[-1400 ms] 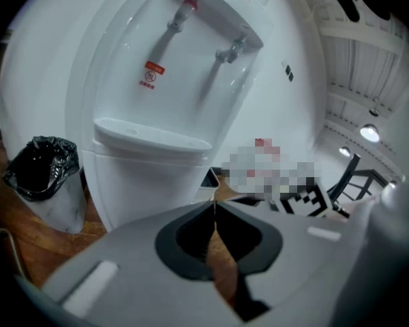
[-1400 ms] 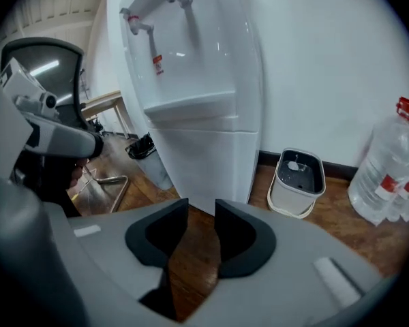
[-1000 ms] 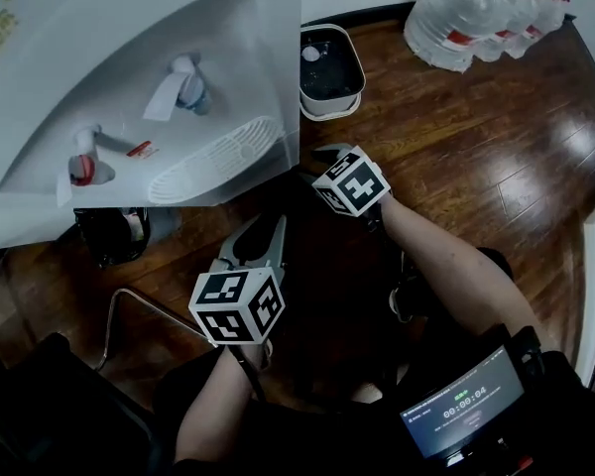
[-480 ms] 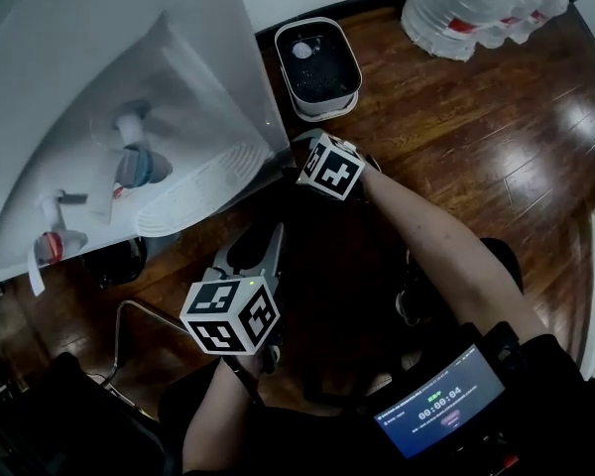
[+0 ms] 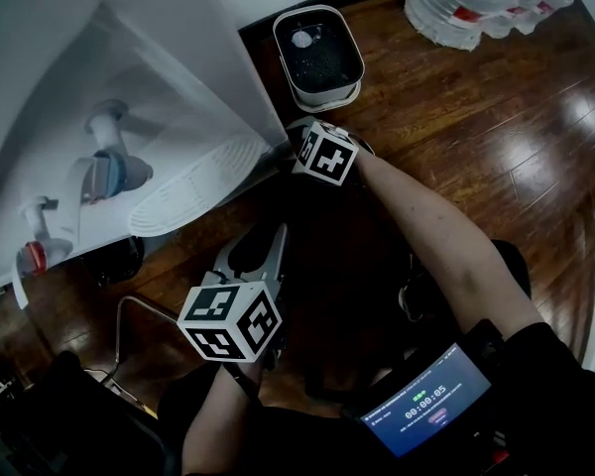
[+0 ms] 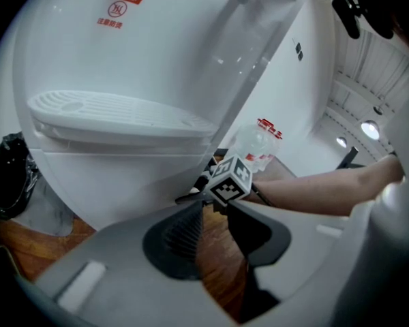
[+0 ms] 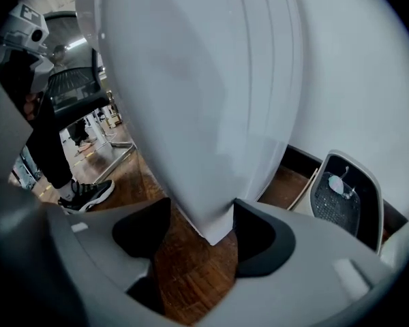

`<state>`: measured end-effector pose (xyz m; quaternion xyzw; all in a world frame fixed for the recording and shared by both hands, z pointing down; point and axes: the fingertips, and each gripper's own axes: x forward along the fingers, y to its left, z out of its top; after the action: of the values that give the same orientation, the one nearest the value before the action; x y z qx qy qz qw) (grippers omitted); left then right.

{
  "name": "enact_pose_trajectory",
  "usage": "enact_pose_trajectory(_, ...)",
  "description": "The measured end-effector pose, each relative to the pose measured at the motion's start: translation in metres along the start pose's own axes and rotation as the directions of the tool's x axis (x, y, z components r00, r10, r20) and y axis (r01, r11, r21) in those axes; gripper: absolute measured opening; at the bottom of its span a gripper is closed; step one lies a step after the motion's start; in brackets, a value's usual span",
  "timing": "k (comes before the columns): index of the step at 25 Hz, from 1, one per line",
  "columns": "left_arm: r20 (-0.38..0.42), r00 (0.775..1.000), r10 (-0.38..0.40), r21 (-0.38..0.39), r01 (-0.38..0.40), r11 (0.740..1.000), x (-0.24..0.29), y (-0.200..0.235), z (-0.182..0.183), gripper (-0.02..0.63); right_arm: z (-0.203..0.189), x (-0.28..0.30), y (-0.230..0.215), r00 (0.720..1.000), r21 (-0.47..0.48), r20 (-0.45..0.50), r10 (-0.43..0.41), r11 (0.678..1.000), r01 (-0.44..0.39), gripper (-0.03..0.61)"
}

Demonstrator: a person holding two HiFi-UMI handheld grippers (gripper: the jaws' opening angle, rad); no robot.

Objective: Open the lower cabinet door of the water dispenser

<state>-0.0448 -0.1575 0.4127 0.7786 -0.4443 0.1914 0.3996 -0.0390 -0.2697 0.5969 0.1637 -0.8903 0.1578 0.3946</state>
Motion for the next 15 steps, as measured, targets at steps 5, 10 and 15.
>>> enact_pose_trajectory(5,0.013,1.000,-0.010,-0.004,0.010,1.000,-0.004,-0.005,0.003,0.134,-0.003,-0.004,0.004,1.000,0.050,0.000,-0.010,0.999,0.010,0.267)
enact_pose_trajectory(10,0.011,1.000,-0.008,-0.009,0.008,1.000,-0.013,-0.006,-0.004,0.133,-0.013,-0.012,0.017,1.000,0.027,-0.025,0.004,1.000,-0.003,0.249)
enact_pose_trajectory(15,0.040,0.999,-0.005,-0.019,0.006,1.000,-0.023,-0.011,-0.007,0.133,-0.032,-0.019,0.040,0.999,0.029,-0.046,-0.024,0.999,0.025,0.224)
